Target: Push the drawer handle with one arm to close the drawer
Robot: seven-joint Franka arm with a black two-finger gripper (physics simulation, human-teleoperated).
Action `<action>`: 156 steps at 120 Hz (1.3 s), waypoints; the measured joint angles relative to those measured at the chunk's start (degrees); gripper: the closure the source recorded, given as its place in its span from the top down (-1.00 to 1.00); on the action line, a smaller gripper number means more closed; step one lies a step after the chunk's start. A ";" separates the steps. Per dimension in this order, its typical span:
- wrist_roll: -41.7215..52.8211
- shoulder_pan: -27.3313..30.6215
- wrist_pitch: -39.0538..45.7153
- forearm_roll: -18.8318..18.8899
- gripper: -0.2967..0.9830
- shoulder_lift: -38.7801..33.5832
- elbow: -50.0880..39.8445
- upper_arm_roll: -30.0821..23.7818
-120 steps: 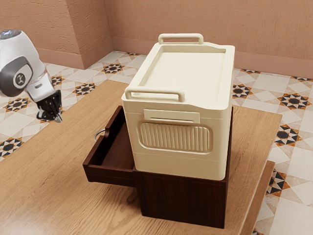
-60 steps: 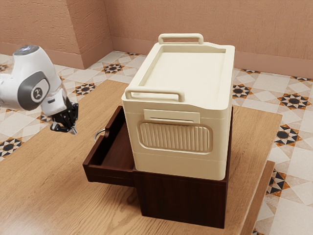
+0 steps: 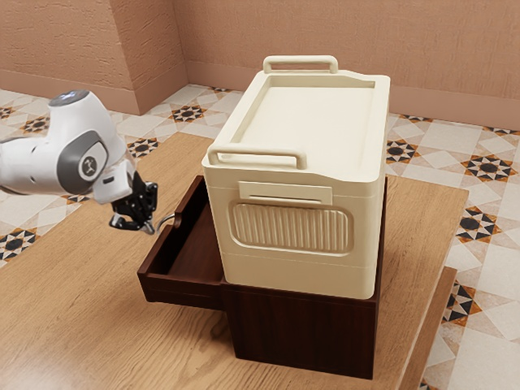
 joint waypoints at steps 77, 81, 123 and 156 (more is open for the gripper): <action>2.49 -0.04 1.46 -7.18 -0.69 2.07 1.07 -4.14; 2.57 0.04 1.49 -7.52 -0.69 2.16 1.09 -4.42; 3.01 -0.02 1.58 -10.84 -0.69 3.64 2.81 -7.82; 3.07 -0.23 1.65 -12.39 -0.69 5.23 4.06 -9.39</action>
